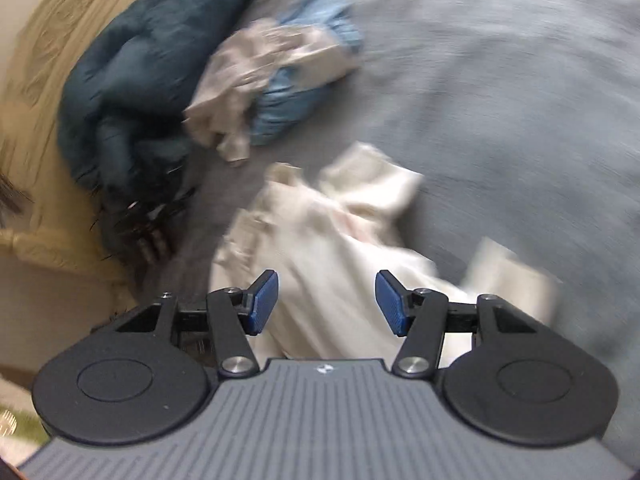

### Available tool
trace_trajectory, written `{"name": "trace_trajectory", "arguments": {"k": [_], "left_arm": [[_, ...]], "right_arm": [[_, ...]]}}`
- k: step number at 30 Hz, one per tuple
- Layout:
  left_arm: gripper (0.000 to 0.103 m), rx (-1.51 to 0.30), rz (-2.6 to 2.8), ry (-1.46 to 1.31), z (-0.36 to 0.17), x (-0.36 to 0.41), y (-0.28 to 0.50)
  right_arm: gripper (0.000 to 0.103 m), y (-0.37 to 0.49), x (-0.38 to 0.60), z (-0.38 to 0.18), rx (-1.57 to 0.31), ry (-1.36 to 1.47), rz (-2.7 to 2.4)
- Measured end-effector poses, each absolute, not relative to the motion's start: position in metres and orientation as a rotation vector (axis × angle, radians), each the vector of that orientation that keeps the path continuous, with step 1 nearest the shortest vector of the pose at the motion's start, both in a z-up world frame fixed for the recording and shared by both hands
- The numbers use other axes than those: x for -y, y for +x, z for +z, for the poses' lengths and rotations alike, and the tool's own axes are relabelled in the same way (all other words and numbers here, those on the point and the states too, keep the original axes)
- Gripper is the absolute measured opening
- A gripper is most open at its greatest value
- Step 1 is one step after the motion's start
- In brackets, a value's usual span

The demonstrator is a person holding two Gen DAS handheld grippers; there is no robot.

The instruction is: Fold clothes

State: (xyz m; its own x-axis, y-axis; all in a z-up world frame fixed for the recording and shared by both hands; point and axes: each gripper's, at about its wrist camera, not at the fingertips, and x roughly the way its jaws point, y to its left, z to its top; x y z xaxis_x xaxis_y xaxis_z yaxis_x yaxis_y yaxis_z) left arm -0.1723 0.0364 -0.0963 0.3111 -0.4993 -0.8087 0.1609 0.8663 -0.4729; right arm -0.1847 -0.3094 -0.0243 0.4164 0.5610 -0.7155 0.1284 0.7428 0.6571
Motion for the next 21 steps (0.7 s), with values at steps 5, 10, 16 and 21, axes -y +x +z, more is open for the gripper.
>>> {"name": "trace_trajectory", "arguments": {"k": [5,10,16,21], "left_arm": [[0.03,-1.247,-0.433,-0.384,-0.121,-0.038,-0.159],[0.026,-1.191,-0.536,-0.488,-0.102,-0.042,-0.16],[0.032,-1.302,-0.532,-0.439,-0.136,-0.036,-0.146],[0.035,-1.311,-0.576,-0.423,-0.141,-0.031,-0.149]], "right_arm": [[0.053,-0.15,0.266,-0.045,-1.173,0.727,0.336],[0.053,-0.148,0.26,-0.046,-1.191,0.7,0.288],[0.053,-0.1,0.247,-0.054,-1.159,0.64,0.299],[0.056,-0.034,0.215,-0.083,-1.187,0.539,0.373]]}}
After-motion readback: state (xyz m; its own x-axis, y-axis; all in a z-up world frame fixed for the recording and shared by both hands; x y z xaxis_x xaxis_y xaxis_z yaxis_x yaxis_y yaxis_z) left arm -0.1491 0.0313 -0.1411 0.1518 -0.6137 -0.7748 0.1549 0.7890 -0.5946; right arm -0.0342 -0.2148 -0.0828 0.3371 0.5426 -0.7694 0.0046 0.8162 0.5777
